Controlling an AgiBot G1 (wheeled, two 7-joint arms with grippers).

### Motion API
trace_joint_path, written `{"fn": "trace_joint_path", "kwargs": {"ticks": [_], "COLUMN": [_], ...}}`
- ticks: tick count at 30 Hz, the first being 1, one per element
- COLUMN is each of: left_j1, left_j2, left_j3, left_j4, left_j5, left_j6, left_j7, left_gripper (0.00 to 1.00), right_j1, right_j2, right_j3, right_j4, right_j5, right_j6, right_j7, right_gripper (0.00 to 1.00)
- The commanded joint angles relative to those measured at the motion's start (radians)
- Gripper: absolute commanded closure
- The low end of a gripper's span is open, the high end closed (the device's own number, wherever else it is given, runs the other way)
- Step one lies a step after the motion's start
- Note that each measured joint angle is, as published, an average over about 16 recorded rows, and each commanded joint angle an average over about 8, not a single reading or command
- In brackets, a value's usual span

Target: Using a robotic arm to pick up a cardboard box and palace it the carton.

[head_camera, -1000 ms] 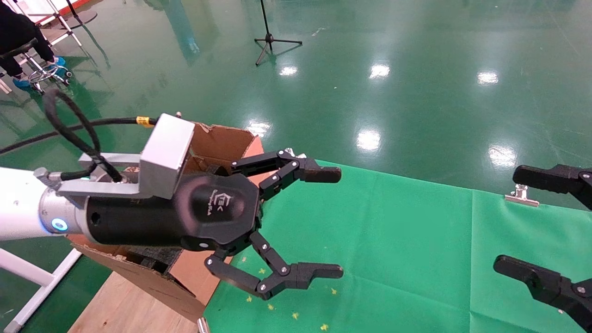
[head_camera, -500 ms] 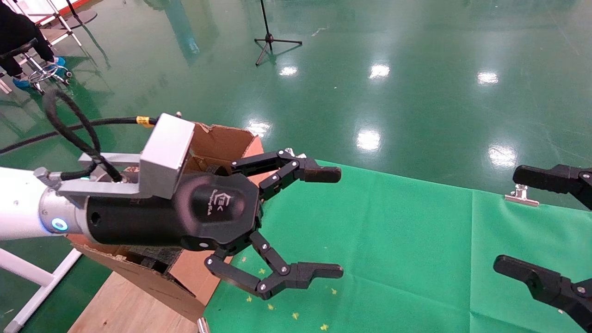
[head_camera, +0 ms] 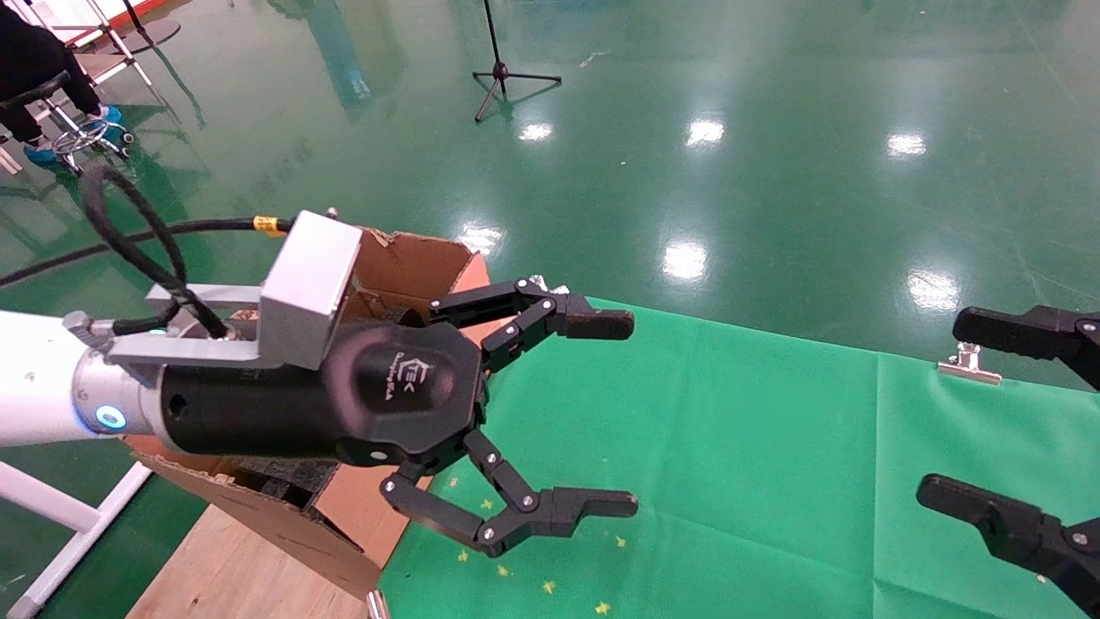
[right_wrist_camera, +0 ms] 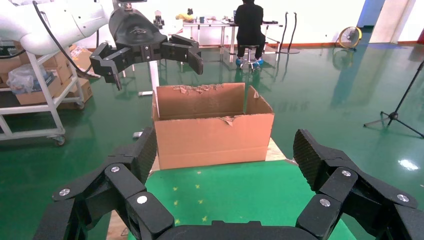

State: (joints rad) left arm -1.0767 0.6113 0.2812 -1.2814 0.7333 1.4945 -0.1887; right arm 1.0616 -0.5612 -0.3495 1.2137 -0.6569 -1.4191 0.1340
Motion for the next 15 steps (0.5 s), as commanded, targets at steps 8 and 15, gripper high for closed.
{"fn": "trace_joint_path", "kwargs": {"ticks": [8, 15], "left_j1": [0.0, 0.0], "left_j2": [0.0, 0.0], "left_j3": [0.0, 0.0], "left_j4": [0.0, 0.0], "left_j5": [0.0, 0.0], "left_j6": [0.0, 0.0], "left_j7": [0.0, 0.0], "left_gripper": [0.0, 0.0], "right_j1": [0.0, 0.0], "right_j2": [0.0, 0.0], "right_j3": [0.0, 0.0], "right_j4": [0.0, 0.0], "right_j5": [0.0, 0.0], "right_j6": [0.0, 0.0], "right_j7": [0.0, 0.0], "right_gripper": [0.0, 0.0]}}
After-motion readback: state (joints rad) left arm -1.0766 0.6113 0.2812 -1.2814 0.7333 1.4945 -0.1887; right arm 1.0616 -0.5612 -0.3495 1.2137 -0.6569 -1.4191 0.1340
